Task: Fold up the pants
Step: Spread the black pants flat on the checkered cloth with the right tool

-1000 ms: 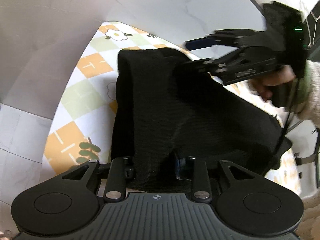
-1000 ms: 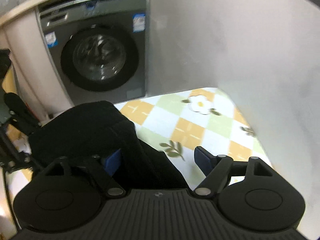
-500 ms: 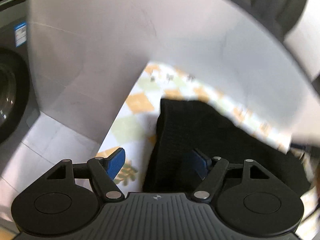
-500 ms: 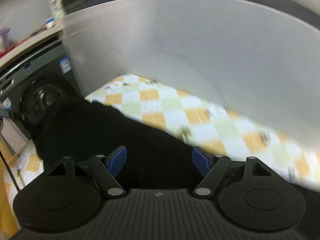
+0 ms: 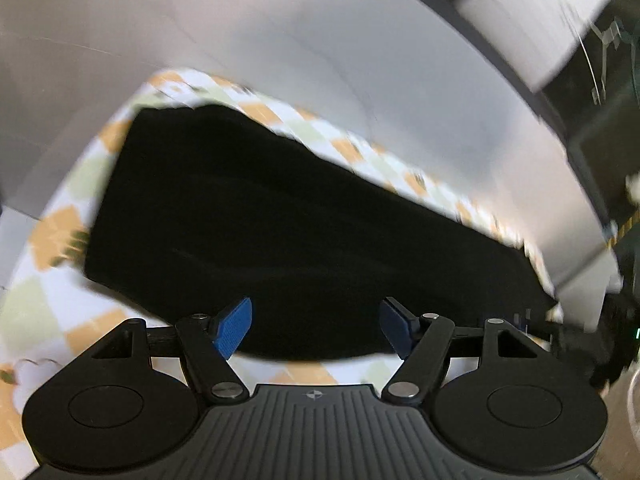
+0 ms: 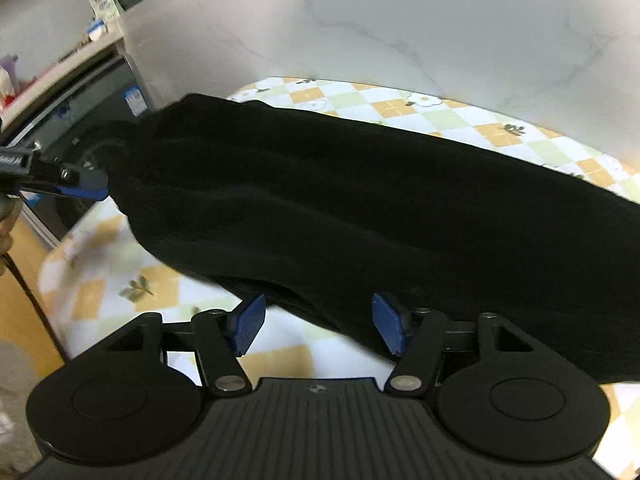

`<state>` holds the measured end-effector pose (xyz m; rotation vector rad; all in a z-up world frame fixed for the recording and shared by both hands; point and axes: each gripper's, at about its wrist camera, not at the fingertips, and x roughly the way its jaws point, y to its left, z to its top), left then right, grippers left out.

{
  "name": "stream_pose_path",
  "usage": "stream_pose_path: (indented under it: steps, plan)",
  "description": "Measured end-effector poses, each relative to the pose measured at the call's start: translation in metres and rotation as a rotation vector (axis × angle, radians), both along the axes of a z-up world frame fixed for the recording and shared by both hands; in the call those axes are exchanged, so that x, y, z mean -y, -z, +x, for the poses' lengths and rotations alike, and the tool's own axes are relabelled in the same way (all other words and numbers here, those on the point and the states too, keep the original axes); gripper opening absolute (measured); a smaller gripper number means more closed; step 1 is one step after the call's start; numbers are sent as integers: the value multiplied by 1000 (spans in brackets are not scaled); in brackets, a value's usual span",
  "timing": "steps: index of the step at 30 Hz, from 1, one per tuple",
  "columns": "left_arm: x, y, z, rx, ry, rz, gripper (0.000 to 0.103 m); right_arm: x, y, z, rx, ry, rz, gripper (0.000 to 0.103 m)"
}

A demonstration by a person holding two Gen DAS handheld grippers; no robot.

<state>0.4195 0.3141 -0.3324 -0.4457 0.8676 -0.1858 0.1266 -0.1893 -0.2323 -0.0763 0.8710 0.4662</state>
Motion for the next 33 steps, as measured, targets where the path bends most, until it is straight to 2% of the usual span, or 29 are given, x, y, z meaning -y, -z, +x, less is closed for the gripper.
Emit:
stream_pose_path:
  steps: [3,5,7,9,14,18,22,24,25,26,30,33]
  plan:
    - [27,1,-1,-3,59,66,72,9,6,5,32,47,-42,62]
    - [43,-2,-1,6,94,70,72,19,9,15,39,71,-28,51]
    - [59,-4,-1,15,122,60,72,30,13,30,32,76,29,47]
    - [77,-3,2,7,151,46,72,36,13,45,40,74,67,46]
    - [123,8,20,-25,180,120,72,40,25,83,40,23,75,46]
    - [151,22,42,-49,175,191,72,46,34,106,22,-17,92,46]
    - [171,26,65,-76,124,207,72,54,42,128,-29,4,139,46]
    - [182,28,77,-86,84,225,73,61,47,136,-41,49,128,33]
    - [181,30,85,-97,70,230,74,64,48,138,-37,60,131,22]
    - [184,33,90,-107,55,242,74,68,48,139,-47,64,142,21]
    - [187,38,103,-124,8,263,74,88,38,129,-49,62,184,24]
    - [180,39,110,-138,-18,219,74,113,28,108,-21,82,238,29]
